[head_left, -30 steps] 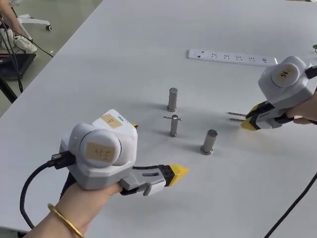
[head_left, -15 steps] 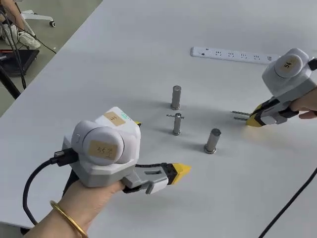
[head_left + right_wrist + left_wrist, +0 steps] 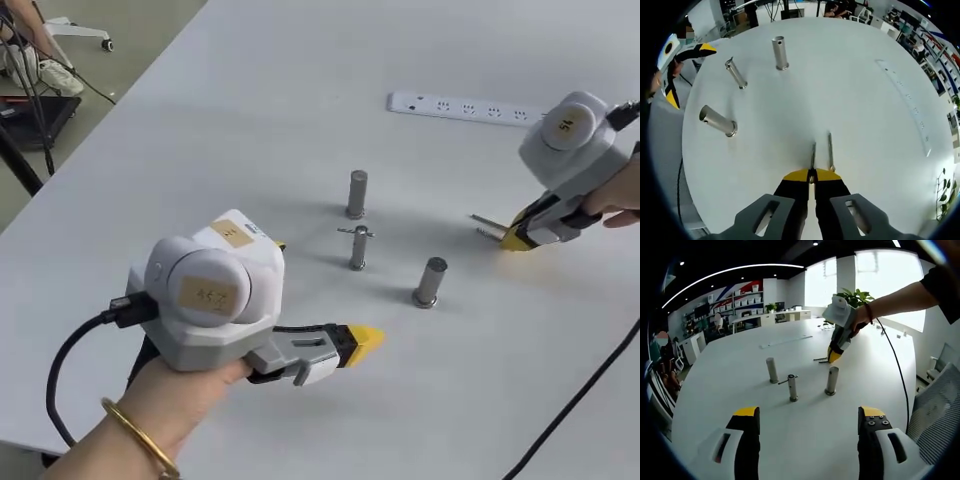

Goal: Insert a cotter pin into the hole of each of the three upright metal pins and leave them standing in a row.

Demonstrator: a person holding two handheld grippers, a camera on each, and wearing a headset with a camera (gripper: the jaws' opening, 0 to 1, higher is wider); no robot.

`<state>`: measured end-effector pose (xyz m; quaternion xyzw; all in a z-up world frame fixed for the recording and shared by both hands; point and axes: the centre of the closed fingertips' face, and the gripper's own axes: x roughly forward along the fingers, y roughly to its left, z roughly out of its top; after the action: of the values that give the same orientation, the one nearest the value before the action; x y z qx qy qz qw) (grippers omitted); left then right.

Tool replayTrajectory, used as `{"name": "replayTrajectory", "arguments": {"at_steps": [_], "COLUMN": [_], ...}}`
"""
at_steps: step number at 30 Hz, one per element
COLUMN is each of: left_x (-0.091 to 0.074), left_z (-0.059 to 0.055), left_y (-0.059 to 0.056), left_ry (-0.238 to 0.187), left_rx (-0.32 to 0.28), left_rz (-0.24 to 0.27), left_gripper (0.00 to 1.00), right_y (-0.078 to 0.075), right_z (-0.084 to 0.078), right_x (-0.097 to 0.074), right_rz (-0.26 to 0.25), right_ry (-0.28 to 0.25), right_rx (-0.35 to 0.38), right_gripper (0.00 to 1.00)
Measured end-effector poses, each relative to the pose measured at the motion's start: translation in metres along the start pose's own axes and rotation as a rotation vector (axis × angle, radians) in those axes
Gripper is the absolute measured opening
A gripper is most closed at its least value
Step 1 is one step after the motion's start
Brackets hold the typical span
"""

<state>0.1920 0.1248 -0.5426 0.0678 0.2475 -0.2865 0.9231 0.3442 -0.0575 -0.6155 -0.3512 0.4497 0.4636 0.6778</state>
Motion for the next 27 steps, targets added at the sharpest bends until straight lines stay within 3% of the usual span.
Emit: {"name": "replayTrajectory", "arguments": {"at_steps": [8,16,20,23,27], "left_x": [-0.001,-0.001,-0.003,-0.003,-0.003], "left_z": [-0.001,0.001,0.004,0.008,0.015], "left_y": [-0.001,-0.005,-0.008,-0.009,-0.012], "left_ry": [0.003,-0.002,-0.008,-0.009,-0.018], "left_rx": [-0.004,0.006,0.003,0.011,0.007], "left_rz": [-0.004,-0.023,-0.037,-0.046,-0.059], "left_gripper": [0.79,0.74,0.70,0.68,0.66], "right_y": [0.007,0.015,0.024,0.031,0.039], "right_z": [0.000,0.001,0.004,0.014,0.020], "right_x": [-0.005,-0.021,-0.032,-0.041,-0.049], "right_rz": [-0.035,-0.074,-0.087,-0.073,-0.078], "right_ry": [-0.004,-0.043,-0.077,-0.134,-0.150], "right_rx": [-0.016,-0.039,-0.053,-0.057,-0.110], "right_gripper": [0.00,0.00,0.00,0.00,0.00]}}
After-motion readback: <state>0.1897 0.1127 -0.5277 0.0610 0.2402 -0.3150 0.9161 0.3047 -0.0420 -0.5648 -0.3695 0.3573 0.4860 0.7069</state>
